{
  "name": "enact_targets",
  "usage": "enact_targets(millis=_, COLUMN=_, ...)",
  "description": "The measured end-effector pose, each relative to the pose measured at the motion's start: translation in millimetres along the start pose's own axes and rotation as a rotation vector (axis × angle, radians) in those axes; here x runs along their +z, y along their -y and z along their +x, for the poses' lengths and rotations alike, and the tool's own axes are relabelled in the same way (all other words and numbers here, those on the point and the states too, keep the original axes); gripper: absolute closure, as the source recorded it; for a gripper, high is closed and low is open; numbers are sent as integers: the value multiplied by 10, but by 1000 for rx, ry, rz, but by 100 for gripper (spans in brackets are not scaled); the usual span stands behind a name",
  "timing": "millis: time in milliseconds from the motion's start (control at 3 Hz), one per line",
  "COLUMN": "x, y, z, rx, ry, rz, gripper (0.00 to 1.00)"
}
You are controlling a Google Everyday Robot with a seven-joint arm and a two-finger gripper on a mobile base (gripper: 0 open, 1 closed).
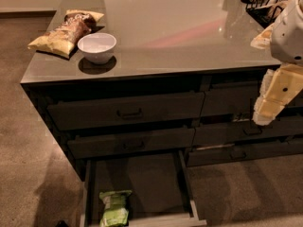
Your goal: Pick green rice chip bag from bottom drawer and place on counter
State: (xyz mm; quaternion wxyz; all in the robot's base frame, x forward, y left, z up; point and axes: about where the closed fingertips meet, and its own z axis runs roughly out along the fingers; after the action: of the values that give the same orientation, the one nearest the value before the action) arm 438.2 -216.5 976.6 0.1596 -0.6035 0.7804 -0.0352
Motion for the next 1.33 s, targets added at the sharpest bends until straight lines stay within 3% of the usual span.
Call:
enact_targets(millis=333, x=1, y=0, z=0, rx=0, ry=0, rz=0, gripper=0)
enact_targets(millis=667, x=390, y=-68, z=-76, rx=-49, ry=60, rz=-101, gripper=0)
enact_targets(millis=1000, x=1003, y=-259, z=-122, rx=-115, ry=91, rz=-172, gripper=0)
enact_targets(millis=1333, x=1803, y=-638, z=-77, rx=-185, ry=114, rz=-251, gripper=0)
